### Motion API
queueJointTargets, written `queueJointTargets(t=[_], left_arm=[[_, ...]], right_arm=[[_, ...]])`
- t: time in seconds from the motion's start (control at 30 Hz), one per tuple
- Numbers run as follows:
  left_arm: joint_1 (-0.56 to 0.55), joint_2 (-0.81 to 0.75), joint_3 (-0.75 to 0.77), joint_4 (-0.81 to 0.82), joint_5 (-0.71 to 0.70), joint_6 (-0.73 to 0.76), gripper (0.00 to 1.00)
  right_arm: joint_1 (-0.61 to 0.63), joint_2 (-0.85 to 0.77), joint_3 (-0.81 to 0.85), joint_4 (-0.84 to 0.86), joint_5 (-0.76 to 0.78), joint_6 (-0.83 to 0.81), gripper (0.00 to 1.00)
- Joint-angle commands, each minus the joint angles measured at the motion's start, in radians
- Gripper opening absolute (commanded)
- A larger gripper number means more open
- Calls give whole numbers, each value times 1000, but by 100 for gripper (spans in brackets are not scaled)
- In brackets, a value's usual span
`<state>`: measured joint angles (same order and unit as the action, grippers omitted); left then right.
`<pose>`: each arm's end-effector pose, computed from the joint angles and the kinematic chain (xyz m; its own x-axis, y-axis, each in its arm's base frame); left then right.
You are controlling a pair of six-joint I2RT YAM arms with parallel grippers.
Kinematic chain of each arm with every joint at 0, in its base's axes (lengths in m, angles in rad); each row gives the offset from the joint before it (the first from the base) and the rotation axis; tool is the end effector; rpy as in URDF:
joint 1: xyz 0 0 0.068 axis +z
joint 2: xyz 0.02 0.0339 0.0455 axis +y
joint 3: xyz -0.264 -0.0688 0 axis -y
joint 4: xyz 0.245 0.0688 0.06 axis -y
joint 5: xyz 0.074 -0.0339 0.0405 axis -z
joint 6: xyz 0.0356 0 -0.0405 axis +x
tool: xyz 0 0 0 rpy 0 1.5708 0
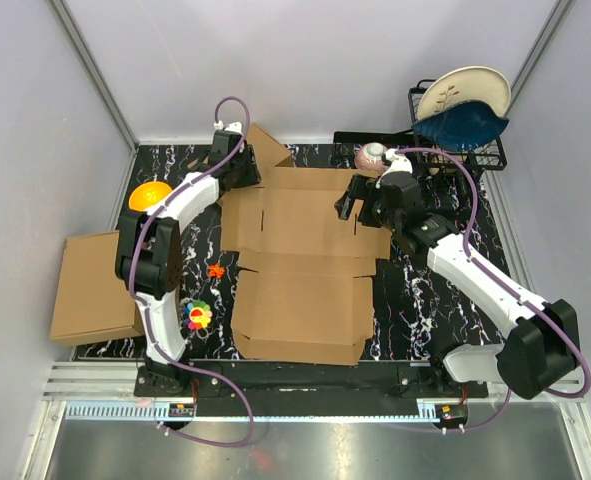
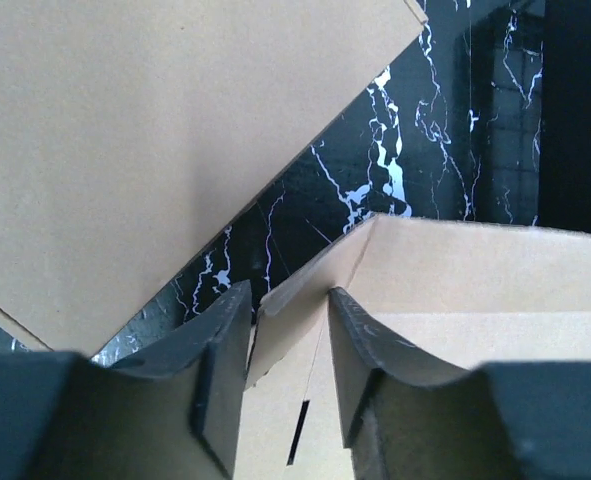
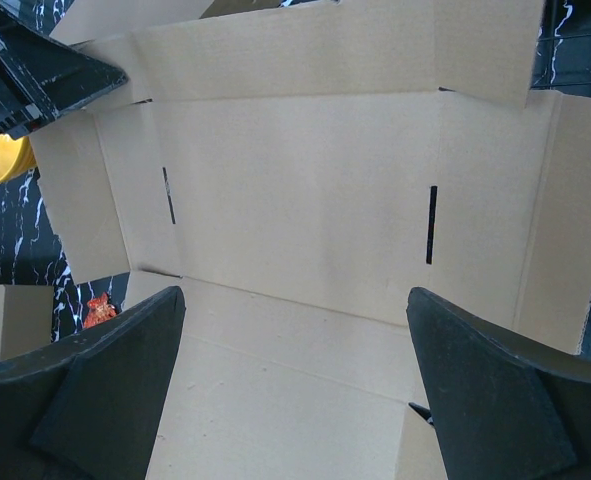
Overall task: Fold the paper box
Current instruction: Move the paper box to the center of the board.
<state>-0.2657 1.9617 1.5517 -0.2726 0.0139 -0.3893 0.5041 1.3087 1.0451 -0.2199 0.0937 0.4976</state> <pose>0.4382 -0.1198 0.2458 -0.6667 -0.2119 -0.7145 0.0215 0.9529 -0.3026 0.2649 0.1423 0.3117 -0.5526 0.2379 -0.7988 -0.1646 0.9084 0.3844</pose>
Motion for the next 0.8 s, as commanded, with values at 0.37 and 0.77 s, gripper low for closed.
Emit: queueJointTargets(t=[0.37,0.77], left_arm=[[-136,-187,-162,98,-176,104,7],[-222,-334,-401,323,-241,105,0]], right_arm=[[5,-45,-13,28,-9,9,98],[7,-78,36,-58,9,-53,97]])
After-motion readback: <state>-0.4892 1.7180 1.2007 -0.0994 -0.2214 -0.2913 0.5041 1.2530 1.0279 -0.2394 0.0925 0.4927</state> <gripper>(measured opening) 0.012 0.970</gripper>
